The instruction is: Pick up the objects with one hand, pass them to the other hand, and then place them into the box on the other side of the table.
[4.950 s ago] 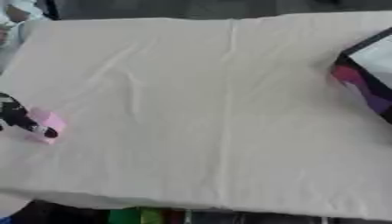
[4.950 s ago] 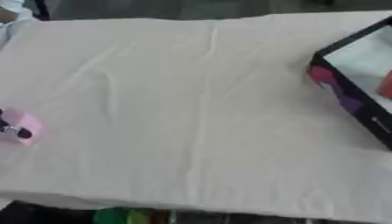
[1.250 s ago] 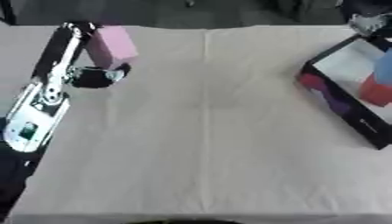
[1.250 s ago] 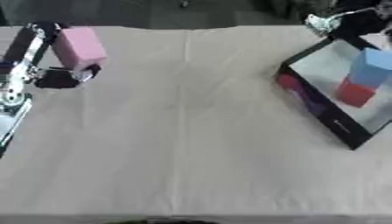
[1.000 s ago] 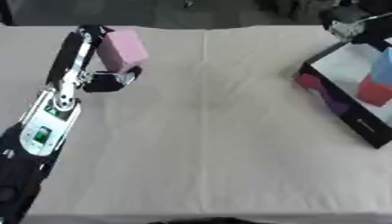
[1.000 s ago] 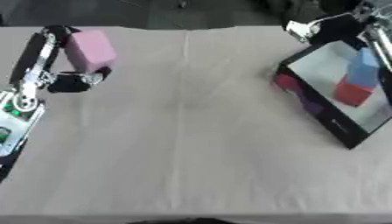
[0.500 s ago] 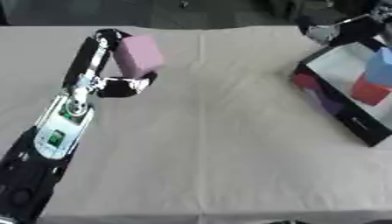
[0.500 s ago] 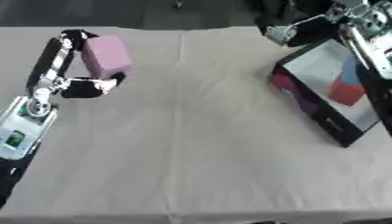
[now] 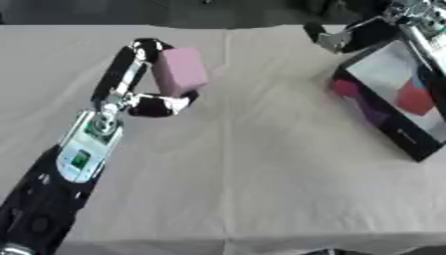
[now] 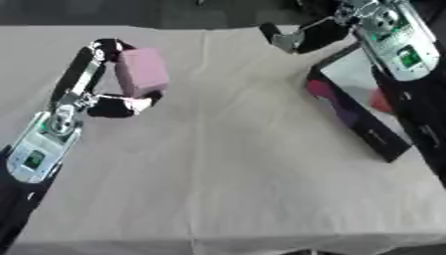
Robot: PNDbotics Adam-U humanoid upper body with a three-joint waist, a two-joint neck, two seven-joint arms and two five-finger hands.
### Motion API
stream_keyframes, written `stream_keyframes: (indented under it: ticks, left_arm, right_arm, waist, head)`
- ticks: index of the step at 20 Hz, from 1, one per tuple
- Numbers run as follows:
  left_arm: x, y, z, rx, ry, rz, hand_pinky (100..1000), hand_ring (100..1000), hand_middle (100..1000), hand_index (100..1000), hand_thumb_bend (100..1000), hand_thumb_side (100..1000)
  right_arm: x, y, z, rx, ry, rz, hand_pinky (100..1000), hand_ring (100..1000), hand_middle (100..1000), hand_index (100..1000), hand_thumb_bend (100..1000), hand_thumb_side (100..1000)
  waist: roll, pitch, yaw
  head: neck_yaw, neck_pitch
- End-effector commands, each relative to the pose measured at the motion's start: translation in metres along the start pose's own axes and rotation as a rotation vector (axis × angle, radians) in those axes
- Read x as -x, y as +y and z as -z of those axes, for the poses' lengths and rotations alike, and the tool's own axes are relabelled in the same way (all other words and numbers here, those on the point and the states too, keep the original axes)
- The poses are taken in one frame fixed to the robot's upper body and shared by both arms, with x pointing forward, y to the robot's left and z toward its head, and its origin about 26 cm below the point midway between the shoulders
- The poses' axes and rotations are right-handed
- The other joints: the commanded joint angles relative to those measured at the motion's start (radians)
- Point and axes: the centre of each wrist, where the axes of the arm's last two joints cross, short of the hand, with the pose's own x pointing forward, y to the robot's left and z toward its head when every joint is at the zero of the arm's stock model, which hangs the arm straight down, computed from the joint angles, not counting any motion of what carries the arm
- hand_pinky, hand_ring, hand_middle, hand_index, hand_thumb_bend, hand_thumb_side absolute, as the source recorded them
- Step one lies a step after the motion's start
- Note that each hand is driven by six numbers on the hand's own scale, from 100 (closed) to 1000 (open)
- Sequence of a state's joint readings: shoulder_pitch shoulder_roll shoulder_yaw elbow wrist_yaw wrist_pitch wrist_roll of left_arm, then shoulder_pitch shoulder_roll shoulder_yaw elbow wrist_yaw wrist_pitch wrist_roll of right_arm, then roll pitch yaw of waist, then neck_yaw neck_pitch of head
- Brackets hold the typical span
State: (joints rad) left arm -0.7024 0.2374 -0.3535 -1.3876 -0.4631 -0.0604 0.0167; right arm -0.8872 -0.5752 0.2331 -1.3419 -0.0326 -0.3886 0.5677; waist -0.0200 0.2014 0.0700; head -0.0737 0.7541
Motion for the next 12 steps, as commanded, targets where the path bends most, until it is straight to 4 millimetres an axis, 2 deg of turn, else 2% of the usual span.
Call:
stream_keyframes:
  ticks: [1,10,12]
  left_arm:
    - [-0.013,0.004,0.008,0.006,-0.053,-0.006,689,548,524,485,100,132]
    - [-0.025,-0.005,0.013,0.025,-0.104,-0.042,684,542,519,483,100,160]
    - [-0.027,-0.007,0.014,0.022,-0.114,-0.056,684,542,519,483,100,164]
  right_arm:
    - [-0.005,-0.007,0.008,-0.01,-0.02,-0.039,1000,1000,1000,1000,100,100]
    - [-0.004,0.005,0.029,-0.101,-0.031,-0.104,1000,1000,1000,1000,100,100]
    - [-0.005,0.007,0.033,-0.128,-0.032,-0.133,1000,1000,1000,1000,138,100]
  waist:
    - [-0.001,-0.027,0.003]
    - [-0.006,-0.027,0.008]
    - [-0.008,-0.027,0.007]
  head:
    - [-0.005,0.005]
    - [-0.012,0.007]
    - [-0.014,0.008]
